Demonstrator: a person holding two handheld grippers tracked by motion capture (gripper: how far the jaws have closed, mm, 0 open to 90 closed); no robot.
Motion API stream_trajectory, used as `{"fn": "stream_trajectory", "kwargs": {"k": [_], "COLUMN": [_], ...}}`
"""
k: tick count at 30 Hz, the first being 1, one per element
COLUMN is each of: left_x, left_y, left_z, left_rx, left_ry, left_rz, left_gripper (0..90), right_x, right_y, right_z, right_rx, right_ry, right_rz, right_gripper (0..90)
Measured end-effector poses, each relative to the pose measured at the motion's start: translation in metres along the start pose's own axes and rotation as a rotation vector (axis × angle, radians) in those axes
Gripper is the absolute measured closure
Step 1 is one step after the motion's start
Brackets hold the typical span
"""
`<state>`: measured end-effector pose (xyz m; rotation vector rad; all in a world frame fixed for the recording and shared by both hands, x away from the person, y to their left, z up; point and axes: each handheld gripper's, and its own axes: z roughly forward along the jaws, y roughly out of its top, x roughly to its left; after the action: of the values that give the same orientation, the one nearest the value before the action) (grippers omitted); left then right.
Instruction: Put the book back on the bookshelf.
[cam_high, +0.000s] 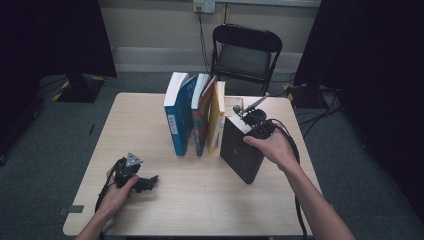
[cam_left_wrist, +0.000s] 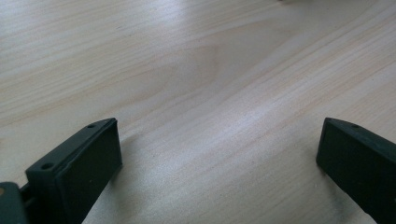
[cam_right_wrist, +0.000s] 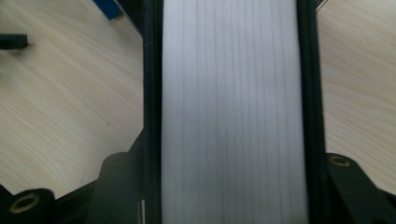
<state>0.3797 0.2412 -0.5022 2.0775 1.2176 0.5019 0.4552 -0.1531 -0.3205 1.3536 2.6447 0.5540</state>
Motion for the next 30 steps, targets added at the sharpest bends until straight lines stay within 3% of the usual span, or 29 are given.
{"fn": "stream_trajectory", "kwargs": {"k": [5,12,23,30], "left_x": [0.0001,0.0001,0.0002,0.0001], "left_y": [0.0,0.0,0.0001,0.0001], "left_z": [0.0,0.0001,0.0001,0.0001], "left_rx": [0.0,-0.001,0.0,-0.001], "left_ry": [-0.001,0.0,0.0,0.0], "left_rz": [0.0,0.0,0.001,0.001], "left_gripper": [0.0,0.0,0.0,0.0], "right_x": [0.0008,0.0027,0.0076,0.0088], "right_y": [0.0038,0.0059,0.0052,0.0053], "right_z": [0.0012,0.0044,0.0031,0.0026], "right_rx": [0.049,0.069,0.053,0.053], "right_ry": [-0.012,-0.03,-0.056,-0.067], "right_rz": [0.001,-0.018,-0.024,0.006], "right_gripper": [47.7,45.3,52.6,52.9]}}
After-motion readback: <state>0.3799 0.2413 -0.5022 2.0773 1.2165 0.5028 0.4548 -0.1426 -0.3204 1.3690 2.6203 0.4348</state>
